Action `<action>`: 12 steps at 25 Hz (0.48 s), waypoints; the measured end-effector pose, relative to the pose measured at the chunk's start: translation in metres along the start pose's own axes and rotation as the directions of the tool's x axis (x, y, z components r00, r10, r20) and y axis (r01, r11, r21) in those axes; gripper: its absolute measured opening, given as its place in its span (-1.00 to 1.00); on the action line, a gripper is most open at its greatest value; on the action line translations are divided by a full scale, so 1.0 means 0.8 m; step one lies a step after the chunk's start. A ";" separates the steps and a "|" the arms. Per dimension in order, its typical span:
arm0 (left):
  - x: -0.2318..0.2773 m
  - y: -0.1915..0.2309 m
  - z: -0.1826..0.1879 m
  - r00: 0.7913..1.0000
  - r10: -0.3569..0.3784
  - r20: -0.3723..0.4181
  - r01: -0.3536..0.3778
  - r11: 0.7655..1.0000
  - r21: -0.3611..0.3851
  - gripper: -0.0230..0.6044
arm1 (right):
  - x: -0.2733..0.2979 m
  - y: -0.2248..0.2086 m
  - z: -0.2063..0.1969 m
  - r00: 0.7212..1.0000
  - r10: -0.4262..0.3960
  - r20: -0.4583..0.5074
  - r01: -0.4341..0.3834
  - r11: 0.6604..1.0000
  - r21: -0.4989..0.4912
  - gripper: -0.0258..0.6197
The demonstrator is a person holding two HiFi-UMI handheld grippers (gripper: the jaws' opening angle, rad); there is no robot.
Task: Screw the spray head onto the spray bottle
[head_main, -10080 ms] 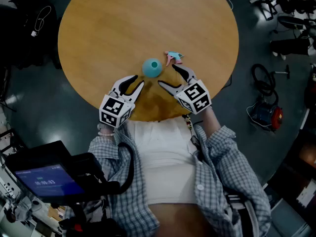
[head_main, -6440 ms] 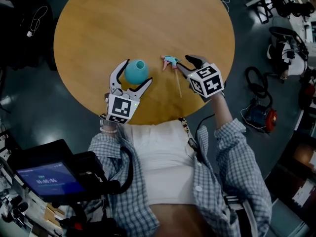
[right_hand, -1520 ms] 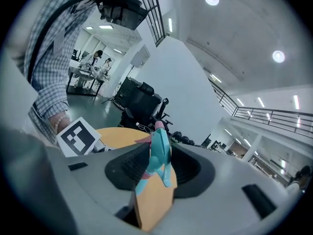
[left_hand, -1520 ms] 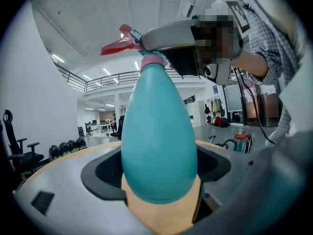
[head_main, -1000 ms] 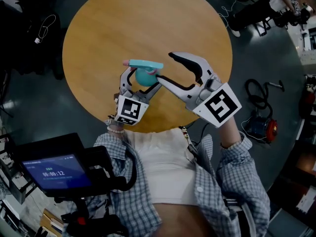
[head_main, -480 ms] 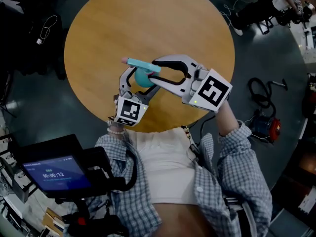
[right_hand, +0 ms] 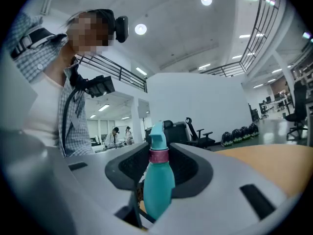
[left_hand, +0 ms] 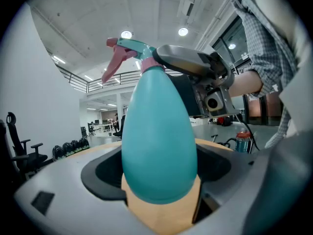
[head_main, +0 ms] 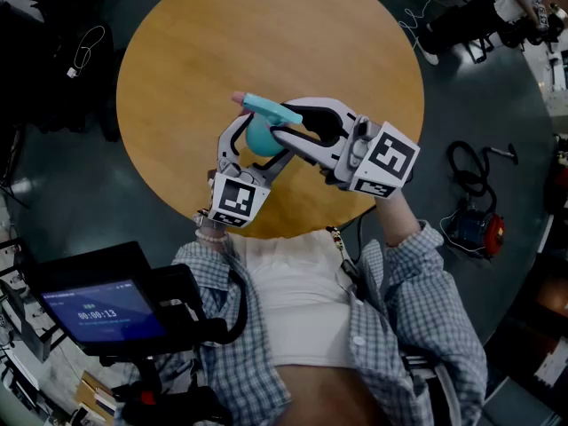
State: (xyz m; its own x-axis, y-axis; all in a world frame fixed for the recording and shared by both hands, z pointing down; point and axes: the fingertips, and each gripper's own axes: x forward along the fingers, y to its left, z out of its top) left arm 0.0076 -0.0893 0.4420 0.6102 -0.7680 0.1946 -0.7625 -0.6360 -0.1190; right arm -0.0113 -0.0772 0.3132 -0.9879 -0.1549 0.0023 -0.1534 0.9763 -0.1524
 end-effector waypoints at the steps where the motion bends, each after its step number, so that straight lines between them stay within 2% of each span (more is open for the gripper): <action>1: 0.001 0.000 0.000 1.000 0.003 -0.002 -0.003 1.000 -0.005 0.46 | 0.000 -0.001 0.000 0.999 -0.027 0.023 0.027 1.000 0.006 -0.54; 4: 0.002 0.002 -0.006 1.000 0.019 -0.016 -0.020 1.000 -0.025 0.46 | 0.001 -0.003 -0.004 0.987 -0.148 0.057 0.148 0.989 0.004 -0.54; 7: 0.004 0.000 -0.012 0.999 0.019 -0.026 -0.020 0.999 -0.028 0.46 | 0.001 -0.001 -0.007 0.967 -0.250 0.056 0.253 0.967 -0.042 -0.54; 12: 0.007 -0.004 -0.021 0.999 0.009 -0.039 -0.010 1.000 -0.017 0.46 | -0.001 0.003 -0.007 0.955 -0.295 0.039 0.297 0.947 -0.123 -0.54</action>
State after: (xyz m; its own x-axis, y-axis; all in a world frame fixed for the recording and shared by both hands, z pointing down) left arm 0.0103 -0.0902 0.4596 0.5945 -0.7700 0.2317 -0.7718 -0.6273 -0.1044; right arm -0.0114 -0.0738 0.3181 -0.8972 -0.4416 0.0088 -0.4417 0.8969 -0.0219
